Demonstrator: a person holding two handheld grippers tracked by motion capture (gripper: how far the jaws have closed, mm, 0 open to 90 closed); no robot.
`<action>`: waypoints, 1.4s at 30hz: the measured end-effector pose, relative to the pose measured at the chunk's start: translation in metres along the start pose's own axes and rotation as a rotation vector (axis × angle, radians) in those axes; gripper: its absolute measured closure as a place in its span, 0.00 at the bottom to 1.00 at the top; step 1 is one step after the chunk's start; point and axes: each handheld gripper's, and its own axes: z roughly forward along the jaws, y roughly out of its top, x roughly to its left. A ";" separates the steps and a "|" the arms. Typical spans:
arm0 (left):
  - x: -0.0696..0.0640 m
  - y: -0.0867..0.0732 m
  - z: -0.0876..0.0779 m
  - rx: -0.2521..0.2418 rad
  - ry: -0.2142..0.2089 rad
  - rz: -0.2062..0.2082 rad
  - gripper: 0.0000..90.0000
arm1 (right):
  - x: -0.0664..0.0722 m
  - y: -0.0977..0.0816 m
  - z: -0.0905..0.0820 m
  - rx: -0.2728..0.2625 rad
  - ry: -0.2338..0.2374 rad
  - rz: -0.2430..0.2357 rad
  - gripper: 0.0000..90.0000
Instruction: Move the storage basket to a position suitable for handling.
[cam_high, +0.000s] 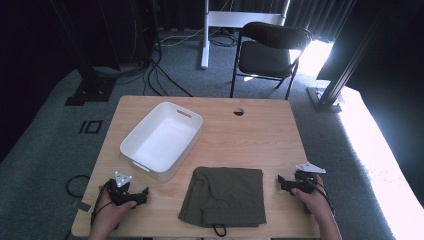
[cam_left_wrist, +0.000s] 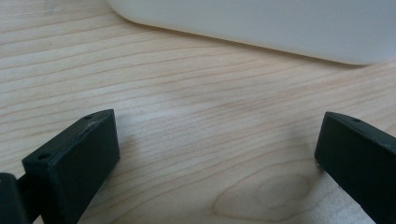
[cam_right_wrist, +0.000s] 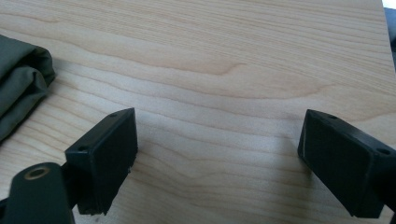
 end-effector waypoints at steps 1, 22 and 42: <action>0.000 0.000 0.000 0.000 -0.002 0.003 0.01 | 0.000 0.000 0.000 0.000 0.001 -0.001 0.13; 0.011 0.006 -0.004 -0.003 0.017 -0.011 0.01 | 0.011 0.034 0.026 -0.028 0.048 -0.053 0.13; 0.020 0.027 -0.019 -0.063 0.019 -0.022 0.01 | 0.046 0.110 0.054 -0.129 0.173 -0.122 0.14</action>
